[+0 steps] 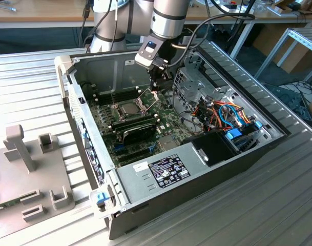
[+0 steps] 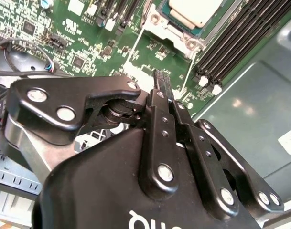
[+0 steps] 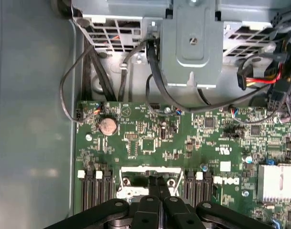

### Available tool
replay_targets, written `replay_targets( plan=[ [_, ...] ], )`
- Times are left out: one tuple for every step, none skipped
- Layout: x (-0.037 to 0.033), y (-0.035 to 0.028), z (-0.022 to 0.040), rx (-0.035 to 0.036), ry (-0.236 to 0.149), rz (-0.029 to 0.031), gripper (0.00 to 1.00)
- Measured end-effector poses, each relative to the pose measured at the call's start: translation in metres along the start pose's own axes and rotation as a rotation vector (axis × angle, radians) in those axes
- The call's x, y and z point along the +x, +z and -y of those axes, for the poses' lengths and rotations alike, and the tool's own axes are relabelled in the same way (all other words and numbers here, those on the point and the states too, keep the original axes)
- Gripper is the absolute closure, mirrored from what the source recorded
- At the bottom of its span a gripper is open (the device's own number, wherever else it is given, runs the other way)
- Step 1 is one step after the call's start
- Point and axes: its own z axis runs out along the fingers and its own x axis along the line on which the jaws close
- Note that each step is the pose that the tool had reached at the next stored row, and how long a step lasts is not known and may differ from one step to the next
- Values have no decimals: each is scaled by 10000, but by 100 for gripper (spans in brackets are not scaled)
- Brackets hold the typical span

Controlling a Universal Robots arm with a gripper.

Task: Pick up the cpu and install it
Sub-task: 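Close the cpu cover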

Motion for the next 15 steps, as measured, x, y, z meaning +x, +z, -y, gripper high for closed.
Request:
replay_targets(
  plan=[
    [0,2,-31,-1,0,-1,89],
    [-1,3,-64,-1,0,-2,89],
    [-2,4,-85,-1,-2,-2,89],
    [-2,5,-107,-1,0,-1,89],
    [-3,9,-153,0,-1,0,89],
    [-4,11,-178,-1,-1,-1,89],
    [-4,13,-201,-1,-1,-1,89],
    [-5,17,-231,0,-1,1,89],
    [-5,27,-254,0,-1,1,89],
    [-5,42,-283,1,-1,-1,89],
    [-5,52,-302,2,-1,0,89],
    [-5,65,-316,3,-1,-1,89],
    [-5,78,-324,3,-1,0,89],
    [-5,96,-329,4,-1,0,89],
    [-4,122,-330,4,0,-1,89]
  ],
)
